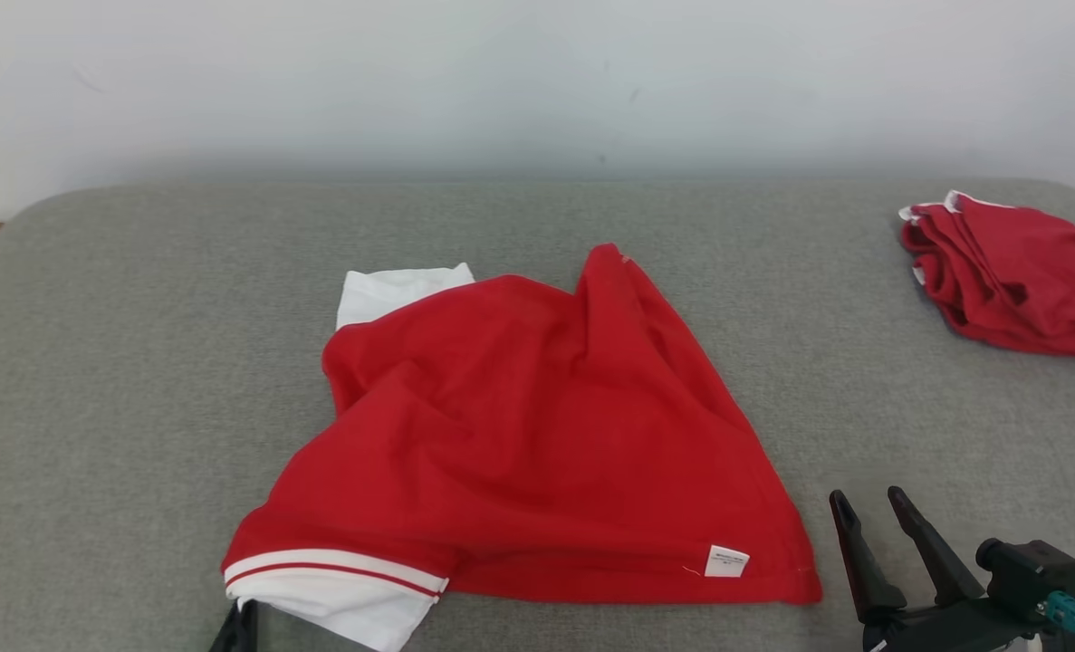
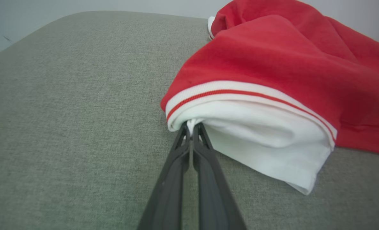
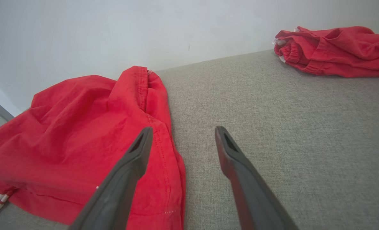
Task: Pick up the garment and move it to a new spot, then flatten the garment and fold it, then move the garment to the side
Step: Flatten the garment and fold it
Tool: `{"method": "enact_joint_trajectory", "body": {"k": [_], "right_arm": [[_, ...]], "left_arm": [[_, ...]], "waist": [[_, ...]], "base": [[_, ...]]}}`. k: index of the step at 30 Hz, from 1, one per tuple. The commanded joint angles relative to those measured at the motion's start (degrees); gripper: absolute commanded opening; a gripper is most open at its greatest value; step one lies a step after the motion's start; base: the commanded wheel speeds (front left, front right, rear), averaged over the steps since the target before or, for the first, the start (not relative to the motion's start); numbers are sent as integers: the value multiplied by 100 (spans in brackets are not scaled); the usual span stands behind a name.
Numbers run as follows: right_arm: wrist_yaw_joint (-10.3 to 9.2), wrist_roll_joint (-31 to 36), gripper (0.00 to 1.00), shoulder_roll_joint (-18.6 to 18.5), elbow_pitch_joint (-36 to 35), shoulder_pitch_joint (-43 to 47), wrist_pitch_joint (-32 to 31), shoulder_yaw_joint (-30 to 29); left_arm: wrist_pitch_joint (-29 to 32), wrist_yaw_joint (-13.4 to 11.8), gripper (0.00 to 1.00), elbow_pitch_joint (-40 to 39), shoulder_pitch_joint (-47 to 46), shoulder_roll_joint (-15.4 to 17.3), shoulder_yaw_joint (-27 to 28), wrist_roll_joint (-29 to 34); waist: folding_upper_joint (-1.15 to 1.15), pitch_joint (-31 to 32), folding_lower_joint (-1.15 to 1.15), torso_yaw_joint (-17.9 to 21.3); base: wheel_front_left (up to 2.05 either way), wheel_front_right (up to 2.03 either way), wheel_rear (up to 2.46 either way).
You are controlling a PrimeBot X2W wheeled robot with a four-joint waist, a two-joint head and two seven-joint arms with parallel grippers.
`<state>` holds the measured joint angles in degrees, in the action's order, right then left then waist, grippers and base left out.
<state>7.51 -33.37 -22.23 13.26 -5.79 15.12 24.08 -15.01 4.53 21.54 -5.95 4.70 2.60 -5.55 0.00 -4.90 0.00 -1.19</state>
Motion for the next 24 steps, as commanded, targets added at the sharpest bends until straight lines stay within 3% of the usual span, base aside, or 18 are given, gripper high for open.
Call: {"method": "enact_joint_trajectory", "body": {"k": [1,12,24], "right_arm": [[-4,26,100,7,6,67,5,-9],[-4,-26,100,-2,65,167,5,3],[-4,9,100,7,69,154,4,-92]], "left_arm": [[-22,30,0,-60,156,3,-37,45],[-20,1,0,-646,709,-35,-229,133],[646,-135,0,-1619,1411,-93,-403,-141]], "waist": [[0,86,0,-145],[0,223,0,-370],[0,160,0,-460]], "base": [[0,0,0],[0,0,0],[0,0,0]]}}
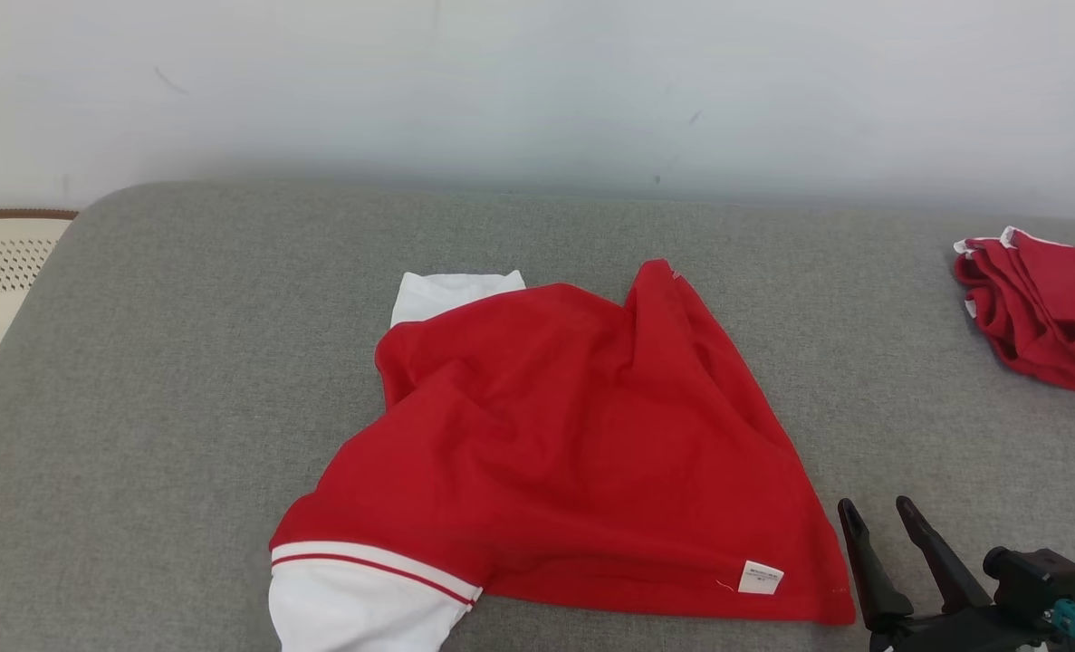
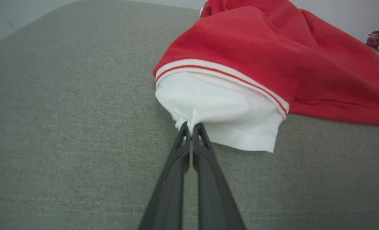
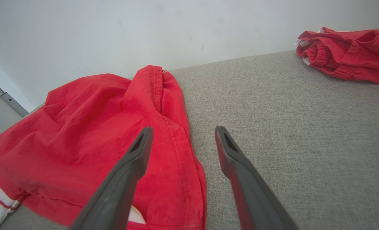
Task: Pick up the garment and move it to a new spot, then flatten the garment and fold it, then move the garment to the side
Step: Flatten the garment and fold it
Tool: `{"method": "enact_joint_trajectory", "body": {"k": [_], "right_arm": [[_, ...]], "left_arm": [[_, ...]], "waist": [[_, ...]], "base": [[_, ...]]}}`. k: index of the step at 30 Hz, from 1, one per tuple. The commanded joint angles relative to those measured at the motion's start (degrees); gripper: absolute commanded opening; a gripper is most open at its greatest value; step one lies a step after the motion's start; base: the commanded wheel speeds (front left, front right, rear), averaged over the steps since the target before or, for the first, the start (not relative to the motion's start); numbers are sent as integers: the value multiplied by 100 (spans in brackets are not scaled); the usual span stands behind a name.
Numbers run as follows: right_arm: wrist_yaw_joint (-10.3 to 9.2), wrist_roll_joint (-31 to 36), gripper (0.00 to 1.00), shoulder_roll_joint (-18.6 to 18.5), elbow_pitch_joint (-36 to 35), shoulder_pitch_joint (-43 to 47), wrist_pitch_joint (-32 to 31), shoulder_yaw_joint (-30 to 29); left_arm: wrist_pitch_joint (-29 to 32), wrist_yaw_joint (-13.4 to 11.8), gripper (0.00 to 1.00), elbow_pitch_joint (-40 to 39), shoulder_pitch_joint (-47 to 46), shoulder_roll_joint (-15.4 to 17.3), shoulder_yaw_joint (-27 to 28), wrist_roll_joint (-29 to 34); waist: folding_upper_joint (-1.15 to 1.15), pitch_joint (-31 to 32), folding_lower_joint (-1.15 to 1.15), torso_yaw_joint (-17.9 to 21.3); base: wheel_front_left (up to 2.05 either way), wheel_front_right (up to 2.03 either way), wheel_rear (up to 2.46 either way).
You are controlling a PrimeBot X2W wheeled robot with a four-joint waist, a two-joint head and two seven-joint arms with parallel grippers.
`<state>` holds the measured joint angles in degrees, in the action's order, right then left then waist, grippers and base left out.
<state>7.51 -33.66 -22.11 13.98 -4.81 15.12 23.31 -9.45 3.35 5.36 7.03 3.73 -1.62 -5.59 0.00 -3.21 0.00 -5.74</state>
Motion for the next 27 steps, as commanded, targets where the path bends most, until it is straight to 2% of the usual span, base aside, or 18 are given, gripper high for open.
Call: {"method": "enact_joint_trajectory", "body": {"k": [1,2,3,4,11,20,27], "right_arm": [[-4,47,100,-4,0,52,4,-21],[-4,51,100,-1,-2,49,4,-24],[-4,59,100,2,-6,44,5,-25],[-4,62,100,2,-5,42,5,-36],[-4,88,100,-12,-21,59,4,-138],[-4,159,100,-45,39,-199,4,-103],[-4,155,100,-86,649,-842,-330,155]], "left_arm": [[235,15,0,14,187,-4,8,-195],[313,36,11,1,211,-8,9,-250],[384,44,43,10,216,5,43,-325],[439,54,100,29,230,8,60,-409],[304,-86,100,-266,242,86,199,-391],[-430,-339,100,-561,-20,51,264,-284],[-574,-459,100,-493,-338,-11,170,-218]], "waist": [[0,-12,0,-6],[0,-17,0,-7],[0,-25,0,-6],[0,-28,0,-9],[0,-39,0,-82],[0,-11,0,-151],[0,41,0,-137]], "base": [[0,0,0],[0,0,0],[0,0,0],[0,0,0],[0,0,0],[0,0,0],[0,0,0]]}}
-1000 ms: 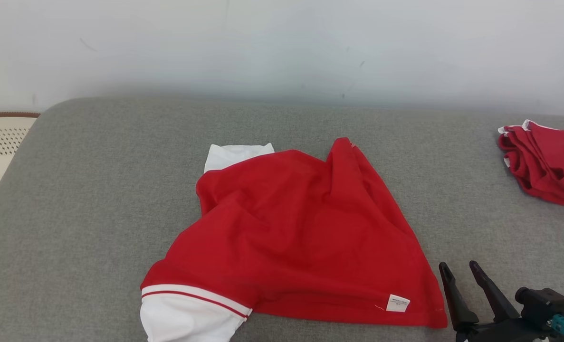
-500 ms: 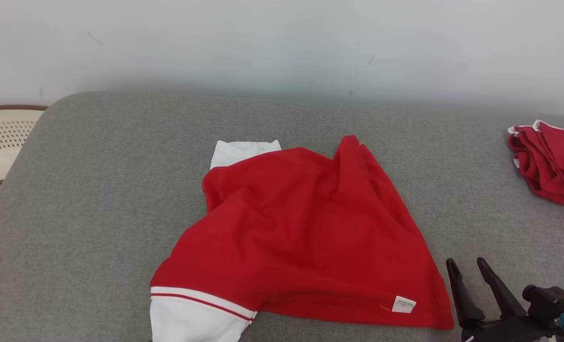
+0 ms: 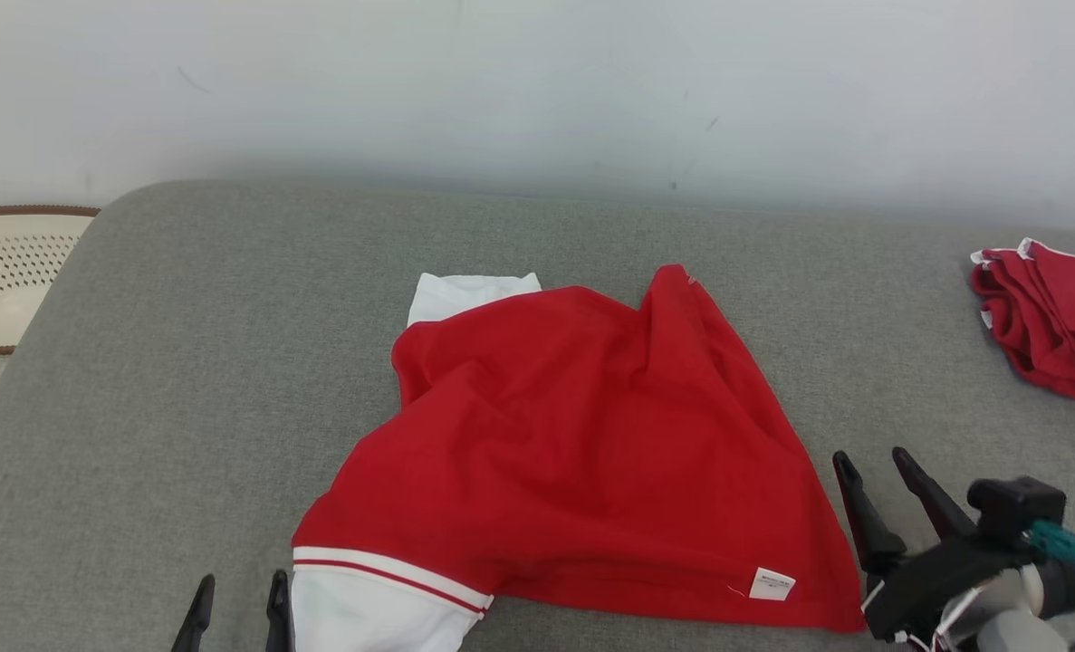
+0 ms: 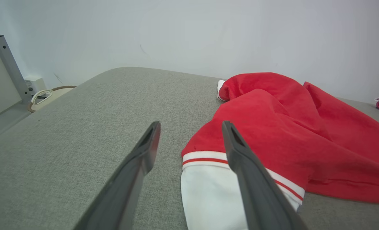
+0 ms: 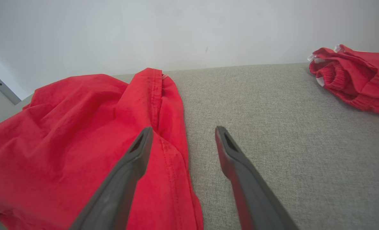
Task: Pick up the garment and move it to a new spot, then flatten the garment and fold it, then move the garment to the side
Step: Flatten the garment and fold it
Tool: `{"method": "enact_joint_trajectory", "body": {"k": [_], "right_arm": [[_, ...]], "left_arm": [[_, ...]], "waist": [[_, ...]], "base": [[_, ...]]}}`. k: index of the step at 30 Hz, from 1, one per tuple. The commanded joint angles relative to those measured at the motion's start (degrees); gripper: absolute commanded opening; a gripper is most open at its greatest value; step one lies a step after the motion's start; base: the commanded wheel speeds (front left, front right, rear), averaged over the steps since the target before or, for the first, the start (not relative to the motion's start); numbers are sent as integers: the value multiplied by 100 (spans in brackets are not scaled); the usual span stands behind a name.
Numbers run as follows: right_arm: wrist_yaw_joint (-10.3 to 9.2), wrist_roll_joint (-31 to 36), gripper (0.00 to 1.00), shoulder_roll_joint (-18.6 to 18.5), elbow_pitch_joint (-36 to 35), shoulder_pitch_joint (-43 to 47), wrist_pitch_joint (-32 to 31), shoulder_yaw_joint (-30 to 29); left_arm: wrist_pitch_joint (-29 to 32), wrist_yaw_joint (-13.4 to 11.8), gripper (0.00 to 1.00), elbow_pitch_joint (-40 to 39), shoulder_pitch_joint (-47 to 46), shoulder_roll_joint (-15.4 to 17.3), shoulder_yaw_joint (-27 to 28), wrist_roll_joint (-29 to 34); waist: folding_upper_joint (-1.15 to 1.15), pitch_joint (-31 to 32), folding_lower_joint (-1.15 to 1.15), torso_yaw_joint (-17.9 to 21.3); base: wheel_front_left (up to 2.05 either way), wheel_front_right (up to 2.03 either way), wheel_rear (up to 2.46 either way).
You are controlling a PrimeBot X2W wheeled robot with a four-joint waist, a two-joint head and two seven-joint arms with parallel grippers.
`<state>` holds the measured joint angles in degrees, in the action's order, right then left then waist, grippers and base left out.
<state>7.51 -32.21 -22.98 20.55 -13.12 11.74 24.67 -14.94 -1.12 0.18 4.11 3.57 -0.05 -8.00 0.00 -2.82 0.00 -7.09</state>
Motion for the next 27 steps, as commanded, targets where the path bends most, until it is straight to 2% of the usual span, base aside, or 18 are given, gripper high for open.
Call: {"method": "enact_joint_trajectory", "body": {"k": [1,12,27], "right_arm": [[-4,-2,100,23,104,-122,-65,27],[-4,-142,100,139,1325,-1251,-783,571],[-4,-398,100,292,3250,-2396,-1387,1394]], "left_arm": [[-28,-16,100,1,-105,1,1,23],[-32,-45,100,-2,-213,-56,-40,-47],[-33,-33,100,58,-390,-66,-139,-98]], "waist": [[0,6,0,-10],[0,-55,0,-249],[0,-229,0,-599]], "base": [[0,0,0],[0,0,0],[0,0,0]]}}
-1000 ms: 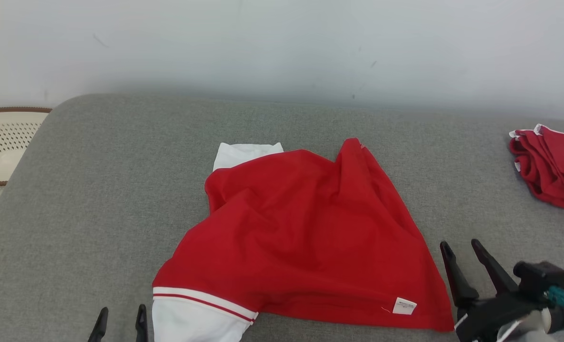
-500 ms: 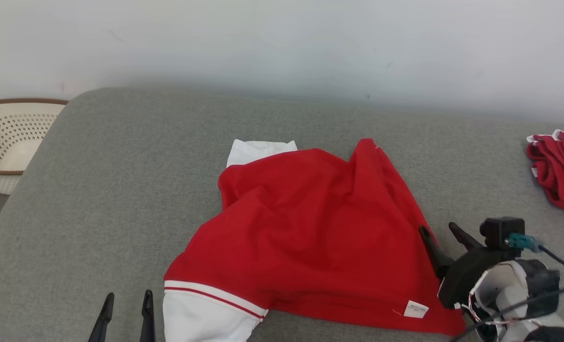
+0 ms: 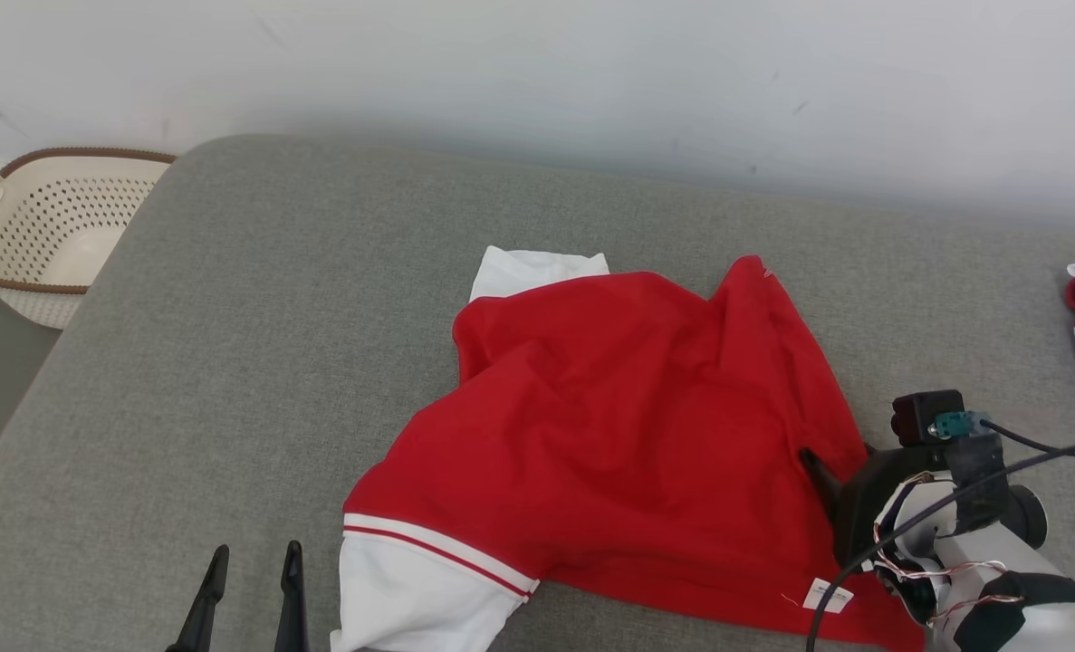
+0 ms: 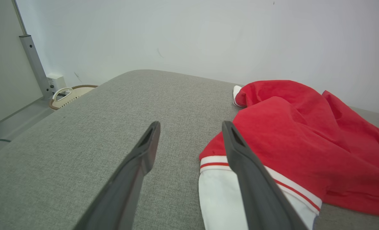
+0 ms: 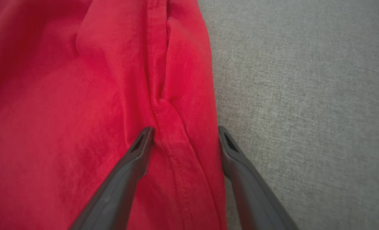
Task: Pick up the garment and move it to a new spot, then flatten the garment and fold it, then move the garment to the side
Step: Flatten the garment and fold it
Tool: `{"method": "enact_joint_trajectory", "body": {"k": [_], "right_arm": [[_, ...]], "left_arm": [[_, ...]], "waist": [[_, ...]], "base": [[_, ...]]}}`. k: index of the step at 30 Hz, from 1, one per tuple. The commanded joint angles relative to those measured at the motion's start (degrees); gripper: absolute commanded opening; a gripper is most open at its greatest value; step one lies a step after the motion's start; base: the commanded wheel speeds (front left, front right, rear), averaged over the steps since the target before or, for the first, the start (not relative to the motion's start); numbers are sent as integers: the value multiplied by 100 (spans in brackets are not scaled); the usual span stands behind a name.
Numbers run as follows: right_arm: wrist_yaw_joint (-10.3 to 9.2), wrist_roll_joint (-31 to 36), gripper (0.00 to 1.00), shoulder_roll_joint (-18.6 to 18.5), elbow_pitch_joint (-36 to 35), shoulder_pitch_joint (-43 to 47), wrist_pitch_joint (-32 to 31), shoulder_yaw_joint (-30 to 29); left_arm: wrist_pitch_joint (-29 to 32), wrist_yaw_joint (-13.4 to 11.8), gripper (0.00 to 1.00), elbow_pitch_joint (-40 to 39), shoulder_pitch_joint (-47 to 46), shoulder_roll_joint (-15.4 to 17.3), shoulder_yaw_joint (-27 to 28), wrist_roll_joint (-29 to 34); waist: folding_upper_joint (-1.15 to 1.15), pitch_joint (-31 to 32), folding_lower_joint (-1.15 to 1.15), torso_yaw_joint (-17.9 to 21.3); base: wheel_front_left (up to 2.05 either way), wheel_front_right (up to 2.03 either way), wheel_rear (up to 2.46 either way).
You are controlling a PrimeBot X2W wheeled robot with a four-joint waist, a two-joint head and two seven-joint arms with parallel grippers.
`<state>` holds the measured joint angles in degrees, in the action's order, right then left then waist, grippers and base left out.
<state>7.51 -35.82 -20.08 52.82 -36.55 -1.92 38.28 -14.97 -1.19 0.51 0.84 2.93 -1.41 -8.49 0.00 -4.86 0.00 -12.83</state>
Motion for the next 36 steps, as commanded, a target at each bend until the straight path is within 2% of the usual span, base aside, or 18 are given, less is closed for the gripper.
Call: {"method": "enact_joint_trajectory", "body": {"k": [1,2,3,4,5,10,20,26,27,28,36], "right_arm": [[-4,-36,100,2,23,-52,-21,33],[-4,-67,100,17,107,-89,-53,95],[-4,-106,41,39,175,-135,-62,144],[-4,-154,9,65,193,-181,-14,191],[-4,-224,0,69,243,-275,49,282],[-4,-375,0,-2,363,-645,317,424],[-4,-563,0,-199,1021,-1574,773,313],[-4,-607,0,-218,1355,-1792,927,404],[-4,-605,44,-216,1402,-1810,972,419],[-4,-610,100,-209,1449,-1806,1015,434],[-4,-665,100,-185,1590,-1557,1398,541]], "left_arm": [[-29,-25,100,25,-64,-2,-3,-50],[-29,-27,100,30,-74,-2,-11,-55],[-29,-29,100,33,-83,-2,-17,-57],[-29,-32,100,35,-88,-2,-20,-63],[-29,-29,100,48,-90,-2,-16,-71],[-30,-33,100,92,-89,-2,-17,-96],[-28,-4,100,182,-262,-2,-165,-140],[-28,-31,100,219,-320,-2,-176,-156],[-28,-35,100,225,-321,-2,-174,-159],[-28,-41,100,235,-321,-2,-168,-160],[-27,-26,100,285,-206,-3,-98,-93]], "waist": [[0,-24,0,-25],[0,-32,0,-37],[0,-39,0,-48],[0,-47,0,-56],[0,-59,0,-60],[0,-94,0,-29],[0,-302,0,-166],[0,-386,0,-231],[0,-385,0,-229],[0,-375,0,-223],[0,-155,0,-21]], "base": [[0,0,0],[0,0,0],[0,0,0],[0,0,0],[0,0,0],[0,0,0],[0,0,0],[0,0,0],[0,0,0],[0,0,0],[0,0,0]]}}
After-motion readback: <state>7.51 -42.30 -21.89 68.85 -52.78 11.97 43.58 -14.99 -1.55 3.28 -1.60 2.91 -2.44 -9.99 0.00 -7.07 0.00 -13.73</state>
